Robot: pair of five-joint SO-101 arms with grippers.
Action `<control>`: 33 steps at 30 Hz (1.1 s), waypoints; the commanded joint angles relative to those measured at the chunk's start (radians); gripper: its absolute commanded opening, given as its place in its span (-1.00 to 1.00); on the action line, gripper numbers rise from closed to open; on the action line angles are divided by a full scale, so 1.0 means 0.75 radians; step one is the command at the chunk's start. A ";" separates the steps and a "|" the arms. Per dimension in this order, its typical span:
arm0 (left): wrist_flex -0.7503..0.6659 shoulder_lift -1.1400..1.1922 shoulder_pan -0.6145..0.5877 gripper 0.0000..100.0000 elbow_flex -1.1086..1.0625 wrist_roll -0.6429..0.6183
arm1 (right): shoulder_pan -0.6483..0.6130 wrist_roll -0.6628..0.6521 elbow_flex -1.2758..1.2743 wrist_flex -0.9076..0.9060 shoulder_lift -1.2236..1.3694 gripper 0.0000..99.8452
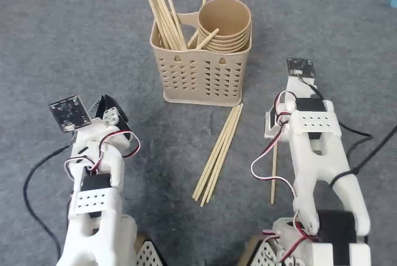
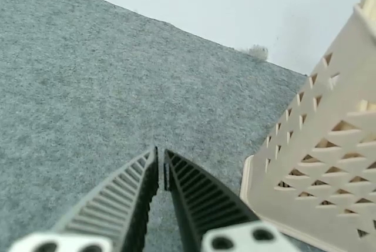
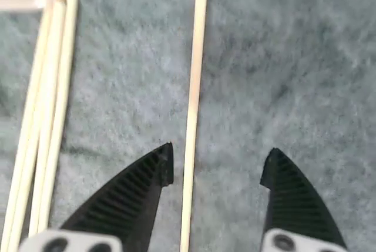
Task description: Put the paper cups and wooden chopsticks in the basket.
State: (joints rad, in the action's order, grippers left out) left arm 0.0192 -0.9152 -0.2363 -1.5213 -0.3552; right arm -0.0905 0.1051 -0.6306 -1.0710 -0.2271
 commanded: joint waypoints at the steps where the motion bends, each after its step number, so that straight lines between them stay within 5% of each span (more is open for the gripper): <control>1: -0.035 -0.033 0.000 -0.97 0.007 0.004 | -0.009 -0.006 0.004 0.165 -0.075 -0.55; 8: -0.035 -0.033 0.000 -0.97 0.007 0.004 | -0.011 -0.006 0.002 0.527 0.030 -0.81; 13: -0.035 -0.033 0.000 -0.97 0.007 0.004 | -0.013 -0.014 0.027 0.666 0.296 -0.82; 20: -0.035 -0.033 0.002 -0.97 0.007 0.004 | 0.017 -0.016 0.145 0.670 0.541 -0.82; 33: -0.035 -0.033 0.004 -0.97 0.007 0.004 | 0.013 -0.008 0.160 0.525 0.490 -0.98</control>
State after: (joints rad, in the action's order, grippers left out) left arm 0.0192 -0.9152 -0.2363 -1.5213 -0.3552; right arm -0.0783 0.1036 -0.5493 -0.6061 0.1841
